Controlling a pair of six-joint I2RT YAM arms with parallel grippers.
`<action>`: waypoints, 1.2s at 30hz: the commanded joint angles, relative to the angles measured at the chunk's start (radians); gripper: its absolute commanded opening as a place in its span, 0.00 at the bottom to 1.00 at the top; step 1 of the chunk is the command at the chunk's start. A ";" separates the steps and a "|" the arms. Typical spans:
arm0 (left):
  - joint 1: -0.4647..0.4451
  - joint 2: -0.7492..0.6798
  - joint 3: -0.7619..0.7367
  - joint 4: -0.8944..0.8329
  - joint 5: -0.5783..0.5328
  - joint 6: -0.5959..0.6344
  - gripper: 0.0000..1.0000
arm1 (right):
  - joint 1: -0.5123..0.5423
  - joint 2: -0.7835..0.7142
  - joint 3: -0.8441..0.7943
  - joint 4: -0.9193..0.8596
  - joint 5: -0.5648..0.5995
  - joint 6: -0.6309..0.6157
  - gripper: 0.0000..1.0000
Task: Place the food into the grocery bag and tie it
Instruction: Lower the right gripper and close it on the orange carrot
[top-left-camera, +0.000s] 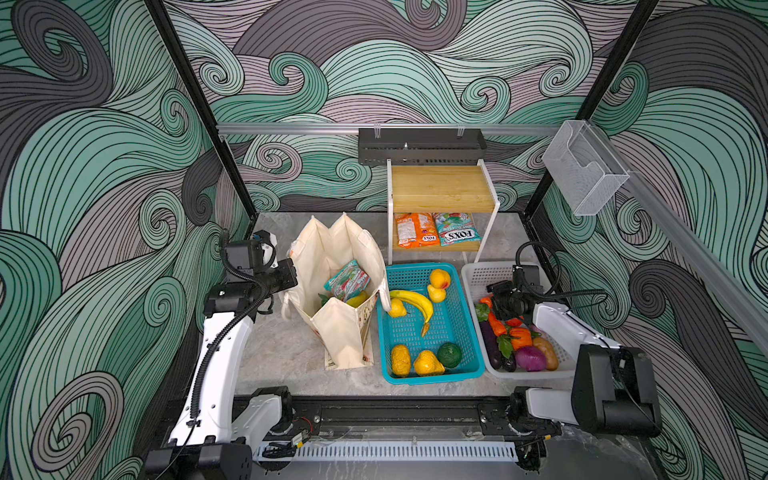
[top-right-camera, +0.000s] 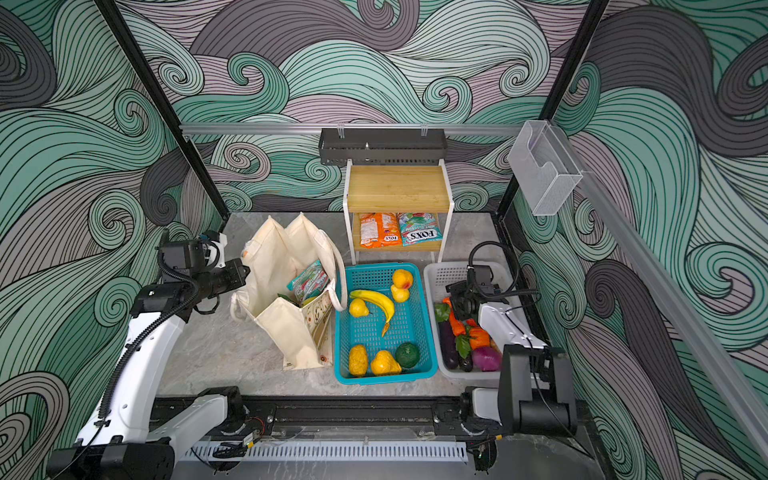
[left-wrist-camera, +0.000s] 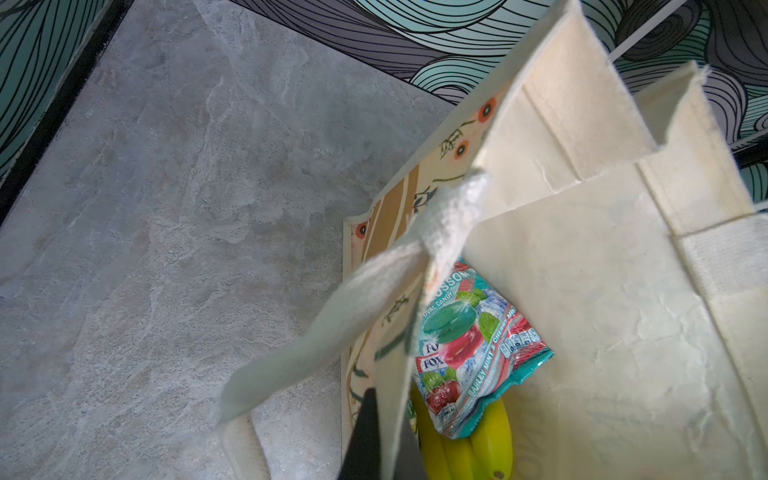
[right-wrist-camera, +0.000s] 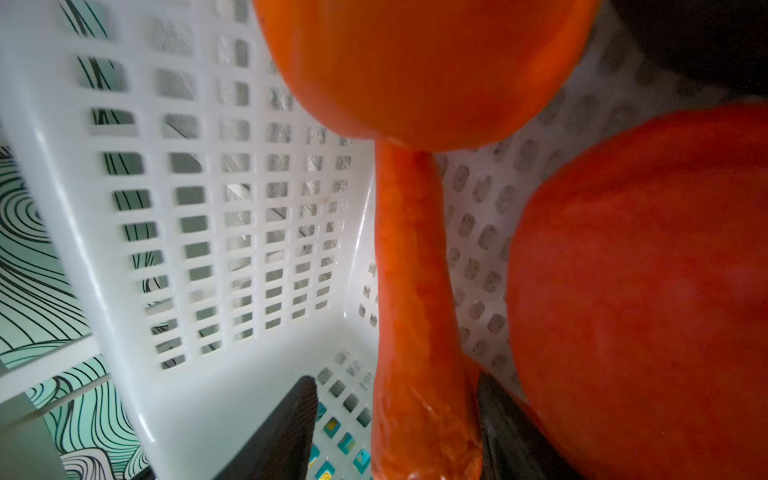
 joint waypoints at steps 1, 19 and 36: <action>0.005 0.013 -0.009 -0.012 0.008 0.009 0.00 | -0.006 0.032 0.010 0.031 -0.004 0.002 0.61; 0.005 0.005 -0.010 -0.007 0.020 0.010 0.00 | 0.009 0.122 -0.012 0.107 -0.090 0.048 0.38; 0.007 0.004 -0.010 -0.007 0.018 0.010 0.00 | 0.075 -0.010 -0.026 0.076 0.014 0.100 0.31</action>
